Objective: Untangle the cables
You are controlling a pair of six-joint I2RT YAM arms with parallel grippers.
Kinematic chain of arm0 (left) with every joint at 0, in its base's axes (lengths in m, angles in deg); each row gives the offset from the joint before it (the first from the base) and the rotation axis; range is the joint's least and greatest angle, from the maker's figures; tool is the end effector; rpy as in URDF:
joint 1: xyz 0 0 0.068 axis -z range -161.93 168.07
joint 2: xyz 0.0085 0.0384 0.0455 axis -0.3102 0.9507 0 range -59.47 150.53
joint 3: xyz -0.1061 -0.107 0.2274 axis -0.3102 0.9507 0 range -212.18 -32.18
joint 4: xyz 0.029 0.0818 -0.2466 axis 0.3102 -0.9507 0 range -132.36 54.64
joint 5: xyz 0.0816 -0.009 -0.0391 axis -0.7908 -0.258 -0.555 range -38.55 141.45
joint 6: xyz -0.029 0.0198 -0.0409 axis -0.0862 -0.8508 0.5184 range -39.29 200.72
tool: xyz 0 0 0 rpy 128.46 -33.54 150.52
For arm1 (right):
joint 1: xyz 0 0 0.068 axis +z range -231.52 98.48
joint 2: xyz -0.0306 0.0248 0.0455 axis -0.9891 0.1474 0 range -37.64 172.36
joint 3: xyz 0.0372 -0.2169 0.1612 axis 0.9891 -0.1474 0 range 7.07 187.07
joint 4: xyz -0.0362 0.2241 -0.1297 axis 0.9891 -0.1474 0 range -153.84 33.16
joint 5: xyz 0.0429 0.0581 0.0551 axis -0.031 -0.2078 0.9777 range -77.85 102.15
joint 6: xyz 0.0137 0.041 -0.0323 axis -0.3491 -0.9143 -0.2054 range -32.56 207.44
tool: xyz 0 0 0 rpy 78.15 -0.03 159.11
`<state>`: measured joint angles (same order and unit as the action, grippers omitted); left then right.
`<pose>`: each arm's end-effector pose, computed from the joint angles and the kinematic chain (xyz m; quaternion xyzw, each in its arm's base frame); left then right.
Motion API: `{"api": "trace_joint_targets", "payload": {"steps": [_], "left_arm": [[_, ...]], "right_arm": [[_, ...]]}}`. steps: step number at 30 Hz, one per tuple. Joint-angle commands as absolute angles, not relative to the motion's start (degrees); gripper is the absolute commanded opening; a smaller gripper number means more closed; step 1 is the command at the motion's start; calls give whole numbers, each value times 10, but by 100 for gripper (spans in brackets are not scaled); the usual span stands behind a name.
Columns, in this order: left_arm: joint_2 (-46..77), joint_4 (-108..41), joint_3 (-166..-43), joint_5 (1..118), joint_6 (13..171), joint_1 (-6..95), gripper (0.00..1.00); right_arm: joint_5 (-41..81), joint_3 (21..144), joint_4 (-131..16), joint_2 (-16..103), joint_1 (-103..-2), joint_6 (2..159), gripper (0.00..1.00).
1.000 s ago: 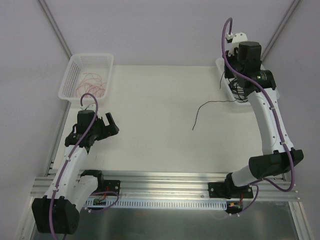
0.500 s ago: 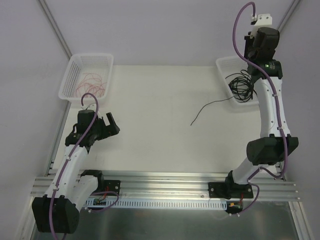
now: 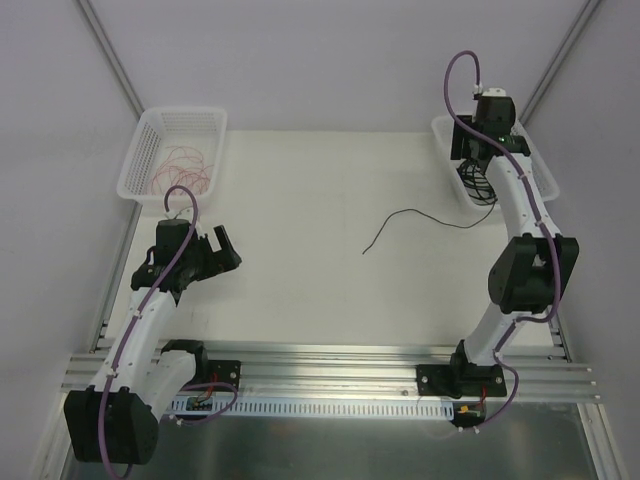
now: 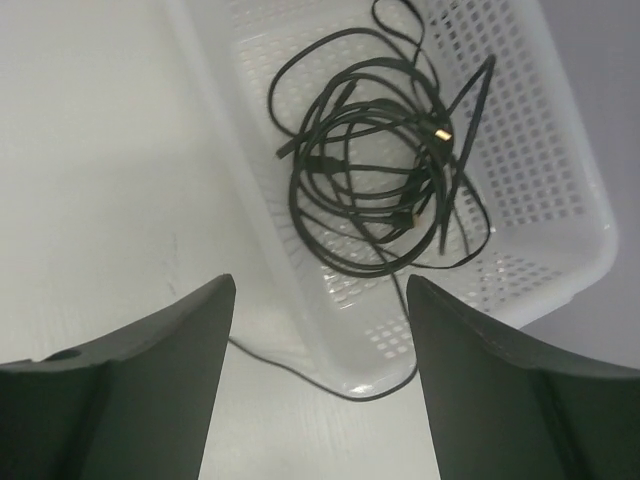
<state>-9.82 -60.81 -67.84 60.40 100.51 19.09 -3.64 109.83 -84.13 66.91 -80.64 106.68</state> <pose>0.1855 -0.0088 0.2444 -0.1142 0.8948 -0.1463 0.4060 0.4277 -0.0030 0.3687 -0.0806 0.8529 -0.1970 0.4768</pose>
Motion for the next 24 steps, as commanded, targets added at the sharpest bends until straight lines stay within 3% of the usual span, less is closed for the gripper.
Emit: {"api": "trace_joint_targets", "payload": {"steps": [1, 7, 17, 24], "left_arm": [[-103, -593, -678, 623, 990, 187, 99], [-109, -592, -676, 627, 991, 187, 99], [-109, -591, -676, 631, 991, 187, 99], [-110, -591, -674, 632, 993, 187, 99]], "right_arm": [[10, 1024, -822, 583, -782, 991, 73], [89, 947, -851, 586, -741, 928, 70], [-62, 939, -851, 699, -615, 752, 70], [-124, 998, -895, 787, -581, 637, 56]]}}
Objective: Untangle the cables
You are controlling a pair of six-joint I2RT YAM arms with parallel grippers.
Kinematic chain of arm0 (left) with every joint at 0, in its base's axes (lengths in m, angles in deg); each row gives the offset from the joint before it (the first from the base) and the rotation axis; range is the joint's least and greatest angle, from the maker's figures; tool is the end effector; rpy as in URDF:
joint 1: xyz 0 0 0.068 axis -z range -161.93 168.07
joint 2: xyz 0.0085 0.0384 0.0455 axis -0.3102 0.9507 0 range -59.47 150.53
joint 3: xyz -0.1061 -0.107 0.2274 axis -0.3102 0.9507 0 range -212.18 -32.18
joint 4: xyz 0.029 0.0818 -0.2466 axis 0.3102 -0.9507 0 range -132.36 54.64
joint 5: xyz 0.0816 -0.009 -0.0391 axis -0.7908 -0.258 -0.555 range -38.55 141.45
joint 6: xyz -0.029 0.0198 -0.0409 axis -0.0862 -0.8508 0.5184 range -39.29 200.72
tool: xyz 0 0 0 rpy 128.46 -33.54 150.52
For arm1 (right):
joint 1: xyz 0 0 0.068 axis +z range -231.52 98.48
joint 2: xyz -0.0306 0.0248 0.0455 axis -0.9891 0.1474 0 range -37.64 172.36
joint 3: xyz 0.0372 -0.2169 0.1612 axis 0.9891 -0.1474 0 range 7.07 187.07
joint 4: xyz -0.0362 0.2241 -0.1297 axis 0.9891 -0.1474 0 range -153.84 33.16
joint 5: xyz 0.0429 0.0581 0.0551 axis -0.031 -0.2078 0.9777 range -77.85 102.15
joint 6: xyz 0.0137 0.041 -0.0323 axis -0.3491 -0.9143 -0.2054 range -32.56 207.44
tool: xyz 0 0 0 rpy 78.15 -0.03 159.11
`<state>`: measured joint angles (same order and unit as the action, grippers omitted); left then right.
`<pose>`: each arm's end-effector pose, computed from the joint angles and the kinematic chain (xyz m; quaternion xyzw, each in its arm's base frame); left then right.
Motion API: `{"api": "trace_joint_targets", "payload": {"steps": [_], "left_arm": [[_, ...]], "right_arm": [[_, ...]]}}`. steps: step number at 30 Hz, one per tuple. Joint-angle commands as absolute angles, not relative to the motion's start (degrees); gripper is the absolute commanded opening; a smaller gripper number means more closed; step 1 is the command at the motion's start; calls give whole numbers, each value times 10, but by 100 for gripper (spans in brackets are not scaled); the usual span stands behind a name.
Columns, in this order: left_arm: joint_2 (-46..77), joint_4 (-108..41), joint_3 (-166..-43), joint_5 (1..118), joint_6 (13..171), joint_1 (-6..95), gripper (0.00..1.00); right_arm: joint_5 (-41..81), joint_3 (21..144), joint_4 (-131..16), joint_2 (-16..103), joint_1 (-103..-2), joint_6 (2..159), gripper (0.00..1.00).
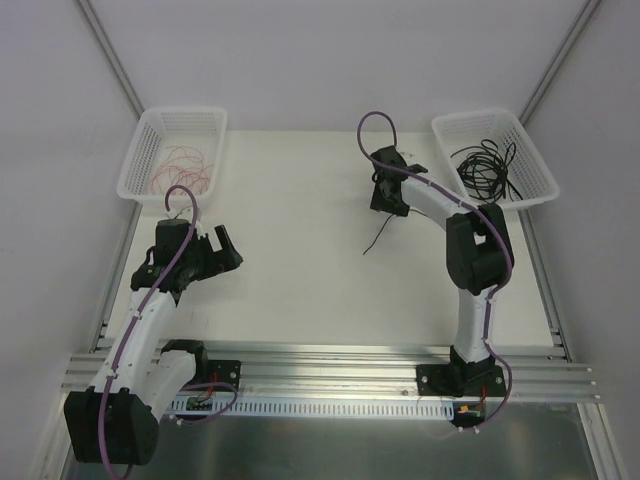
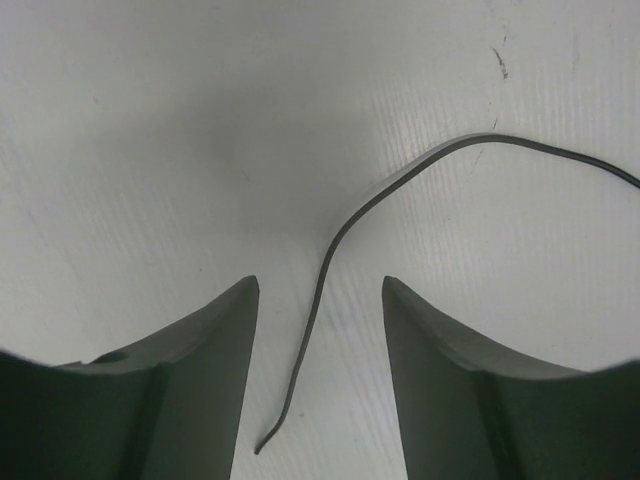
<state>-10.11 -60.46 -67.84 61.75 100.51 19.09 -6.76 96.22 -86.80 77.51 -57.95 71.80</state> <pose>0.1851 -0.0097 0.2458 -0.1082 0.8925 -0.1573 0.4086 0.4068 0.1651 0.2098 -0.0173 0.9443 -0.0511 0.3247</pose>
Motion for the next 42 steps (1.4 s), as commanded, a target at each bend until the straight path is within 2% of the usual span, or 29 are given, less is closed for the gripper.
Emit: {"api": "trace_joint_targets", "payload": {"steps": [1, 7, 18, 20, 24, 26, 33, 42], "left_arm": [[-110, -591, -674, 633, 993, 187, 99], [-111, -592, -675, 635, 993, 187, 99], [-111, -591, -673, 635, 993, 187, 99], [-113, -591, -674, 634, 993, 187, 99], [-112, -591, -674, 634, 993, 187, 99], [-113, -591, -673, 634, 993, 188, 99], [-113, -591, -674, 636, 993, 187, 99], [-110, -591, -673, 632, 993, 187, 99]], "right_arm": [[-124, 995, -897, 792, -579, 632, 53], [-132, 980, -903, 814, -572, 602, 42], [-103, 926, -863, 828, -571, 581, 32], [-105, 922, -865, 826, -570, 580, 26], [-122, 902, -872, 795, -571, 590, 6], [-138, 896, -876, 761, -572, 612, 1], [-176, 977, -937, 639, -588, 781, 1], [-103, 1163, -924, 582, -675, 987, 1]]}}
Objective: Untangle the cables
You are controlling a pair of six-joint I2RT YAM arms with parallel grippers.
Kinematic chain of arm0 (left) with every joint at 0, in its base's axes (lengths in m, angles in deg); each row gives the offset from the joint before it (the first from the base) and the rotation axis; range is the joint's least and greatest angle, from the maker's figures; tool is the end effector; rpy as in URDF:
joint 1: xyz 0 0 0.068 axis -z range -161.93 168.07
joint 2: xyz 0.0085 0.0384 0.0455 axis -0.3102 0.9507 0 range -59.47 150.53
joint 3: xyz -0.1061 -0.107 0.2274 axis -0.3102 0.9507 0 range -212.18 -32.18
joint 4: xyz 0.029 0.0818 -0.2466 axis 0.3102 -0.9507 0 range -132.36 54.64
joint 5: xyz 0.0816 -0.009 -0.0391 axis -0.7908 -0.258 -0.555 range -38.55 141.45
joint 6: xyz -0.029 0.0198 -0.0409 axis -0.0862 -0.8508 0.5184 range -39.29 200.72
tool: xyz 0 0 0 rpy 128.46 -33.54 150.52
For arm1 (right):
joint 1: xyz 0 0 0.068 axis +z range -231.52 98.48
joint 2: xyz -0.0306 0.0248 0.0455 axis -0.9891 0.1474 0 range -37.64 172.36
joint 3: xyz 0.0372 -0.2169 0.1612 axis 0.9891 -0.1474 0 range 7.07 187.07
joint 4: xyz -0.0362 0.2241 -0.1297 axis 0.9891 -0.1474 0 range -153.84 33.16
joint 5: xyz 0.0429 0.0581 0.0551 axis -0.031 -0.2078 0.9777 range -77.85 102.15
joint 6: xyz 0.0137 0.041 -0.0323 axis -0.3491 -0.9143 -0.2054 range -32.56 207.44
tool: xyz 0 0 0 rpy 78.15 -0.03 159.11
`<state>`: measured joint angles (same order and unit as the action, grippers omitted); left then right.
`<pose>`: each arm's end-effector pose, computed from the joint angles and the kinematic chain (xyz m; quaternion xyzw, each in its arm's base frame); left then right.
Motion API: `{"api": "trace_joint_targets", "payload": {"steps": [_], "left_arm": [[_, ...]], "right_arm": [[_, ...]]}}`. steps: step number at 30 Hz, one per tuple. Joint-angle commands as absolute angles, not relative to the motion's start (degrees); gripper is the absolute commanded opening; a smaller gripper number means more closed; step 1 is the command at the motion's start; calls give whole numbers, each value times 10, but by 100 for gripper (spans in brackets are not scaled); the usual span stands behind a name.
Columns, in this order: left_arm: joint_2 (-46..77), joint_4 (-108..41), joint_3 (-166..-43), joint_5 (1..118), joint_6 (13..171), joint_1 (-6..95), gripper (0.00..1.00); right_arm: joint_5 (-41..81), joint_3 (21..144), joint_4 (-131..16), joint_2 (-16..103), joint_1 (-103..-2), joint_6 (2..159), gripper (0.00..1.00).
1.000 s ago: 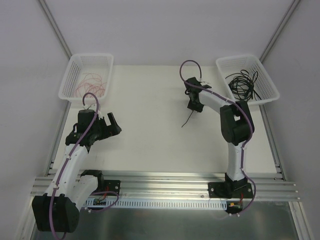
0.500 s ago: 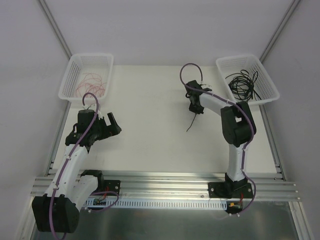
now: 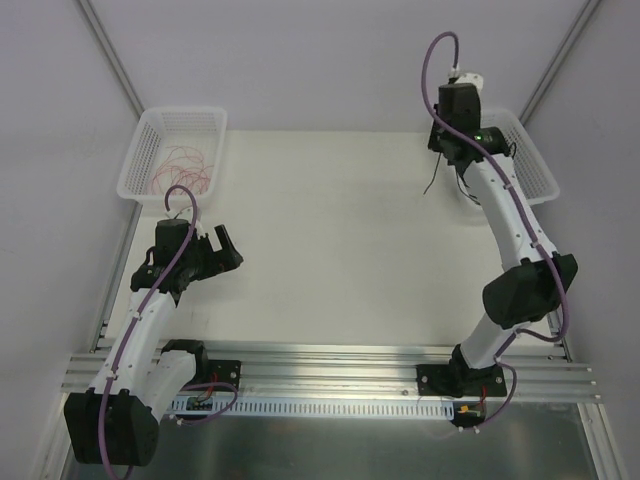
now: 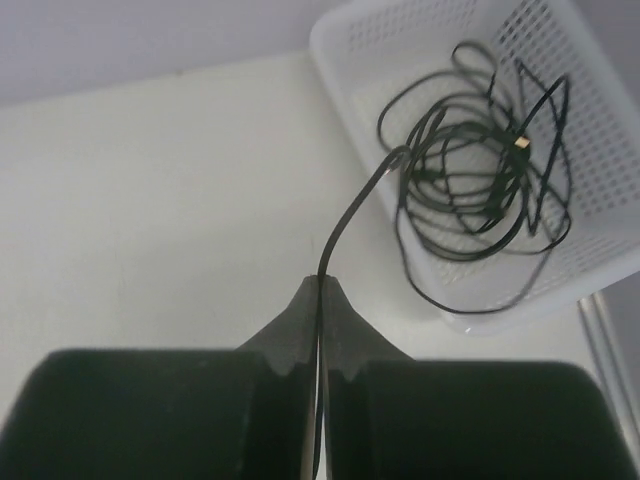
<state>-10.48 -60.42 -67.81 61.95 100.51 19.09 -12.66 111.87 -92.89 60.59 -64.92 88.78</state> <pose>0.1843 -0.0098 0.2468 -0.1070 0.8911 -0.1593 0.4112 0.3749 0.0963 0.4101 -0.0246 0.8501 -0.1186 0.5124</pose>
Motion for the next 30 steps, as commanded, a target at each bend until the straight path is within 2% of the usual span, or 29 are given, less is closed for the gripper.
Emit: {"api": "trace_joint_targets", "payload": {"steps": [1, 10, 22, 25, 26, 28, 29, 30], "left_arm": [[-109, -591, -674, 631, 992, 187, 99], [-98, -591, -673, 634, 991, 187, 99], [-70, -591, -678, 645, 985, 187, 99], [-62, -591, -679, 651, 984, 187, 99], [-61, -591, -679, 652, 983, 187, 99], [-59, -591, -681, 655, 983, 187, 99], [-59, -591, -681, 655, 982, 187, 99], [-59, -591, -682, 657, 982, 187, 99]], "right_arm": [[-89, 1171, -914, 582, -695, 996, 1], [-47, 1207, -760, 653, -792, 1032, 1], [-34, 1219, -755, 835, -892, 997, 1], [-21, 1232, -788, 871, -900, 988, 9], [-18, 1234, -794, 873, -900, 985, 19], [-8, 1220, -793, 866, -900, 969, 29], [-4, 1208, -786, 845, -900, 961, 43], [7, 1198, -779, 829, -900, 954, 51]]}}
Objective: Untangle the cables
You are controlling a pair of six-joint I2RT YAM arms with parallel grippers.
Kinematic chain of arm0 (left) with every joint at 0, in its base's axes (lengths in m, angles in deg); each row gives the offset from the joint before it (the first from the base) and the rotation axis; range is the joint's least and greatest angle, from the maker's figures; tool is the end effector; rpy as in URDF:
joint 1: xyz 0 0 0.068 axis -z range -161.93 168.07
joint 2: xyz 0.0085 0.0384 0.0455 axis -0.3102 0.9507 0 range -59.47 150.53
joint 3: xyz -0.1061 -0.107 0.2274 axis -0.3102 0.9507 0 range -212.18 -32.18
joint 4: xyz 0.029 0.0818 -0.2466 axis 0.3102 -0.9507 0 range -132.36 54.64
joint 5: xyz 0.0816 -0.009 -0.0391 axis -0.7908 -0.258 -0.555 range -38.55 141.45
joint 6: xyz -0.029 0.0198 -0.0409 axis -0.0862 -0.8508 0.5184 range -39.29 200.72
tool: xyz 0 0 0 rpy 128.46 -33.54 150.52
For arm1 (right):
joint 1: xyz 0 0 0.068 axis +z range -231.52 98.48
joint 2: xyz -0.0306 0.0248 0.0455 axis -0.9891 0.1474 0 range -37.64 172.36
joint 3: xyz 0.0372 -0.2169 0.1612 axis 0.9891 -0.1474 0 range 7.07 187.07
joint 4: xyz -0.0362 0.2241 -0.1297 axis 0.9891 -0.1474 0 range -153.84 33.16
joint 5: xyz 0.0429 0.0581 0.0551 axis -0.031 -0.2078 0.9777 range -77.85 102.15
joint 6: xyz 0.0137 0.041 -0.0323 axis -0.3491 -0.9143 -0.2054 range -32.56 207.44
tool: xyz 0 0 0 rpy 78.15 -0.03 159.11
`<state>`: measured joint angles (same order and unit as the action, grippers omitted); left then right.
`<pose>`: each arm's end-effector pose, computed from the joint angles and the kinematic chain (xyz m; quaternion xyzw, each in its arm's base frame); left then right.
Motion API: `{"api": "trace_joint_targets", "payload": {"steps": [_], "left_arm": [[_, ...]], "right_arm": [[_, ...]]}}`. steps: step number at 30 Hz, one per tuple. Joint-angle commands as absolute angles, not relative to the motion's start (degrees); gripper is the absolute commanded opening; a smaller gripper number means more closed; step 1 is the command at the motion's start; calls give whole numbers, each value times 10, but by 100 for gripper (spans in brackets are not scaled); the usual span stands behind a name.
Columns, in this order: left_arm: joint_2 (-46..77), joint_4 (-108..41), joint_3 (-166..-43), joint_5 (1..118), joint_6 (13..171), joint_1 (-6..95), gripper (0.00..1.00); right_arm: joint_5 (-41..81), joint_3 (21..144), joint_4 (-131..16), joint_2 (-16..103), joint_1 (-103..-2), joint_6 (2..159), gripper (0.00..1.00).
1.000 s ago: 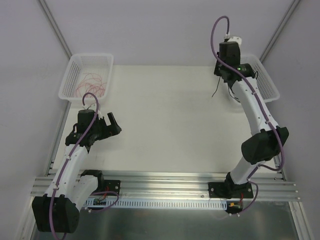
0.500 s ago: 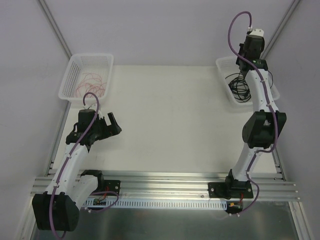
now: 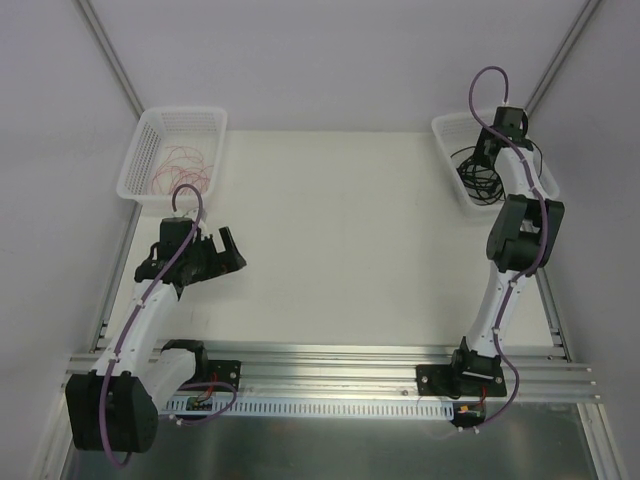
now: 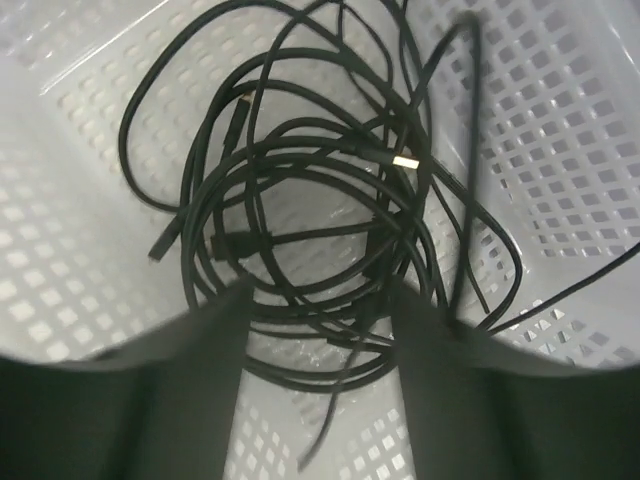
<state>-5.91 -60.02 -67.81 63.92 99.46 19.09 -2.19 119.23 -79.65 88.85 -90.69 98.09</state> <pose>0.1947 -0.0112 0.2340 -0.0971 0.9061 -0.1665 0.3767 0.5077 -0.0907 0.2577 0.0441 0.8891 -0.1861 0.4158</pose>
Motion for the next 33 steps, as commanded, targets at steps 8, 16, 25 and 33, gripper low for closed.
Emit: {"api": "trace_joint_targets", "payload": {"steps": [8, 16, 25, 33], "left_arm": [[-80, -588, -680, 682, 983, 187, 99], [-135, -586, -673, 695, 984, 188, 99], [-204, -584, -665, 675, 974, 208, 99], [-366, -607, -669, 618, 984, 222, 99]], "right_arm": [[14, 1143, -815, 685, -881, 924, 91], [8, 1060, -893, 465, -875, 901, 96], [-34, 944, -1010, 206, -875, 907, 97], [-22, 851, -1099, -73, -867, 885, 97]]}}
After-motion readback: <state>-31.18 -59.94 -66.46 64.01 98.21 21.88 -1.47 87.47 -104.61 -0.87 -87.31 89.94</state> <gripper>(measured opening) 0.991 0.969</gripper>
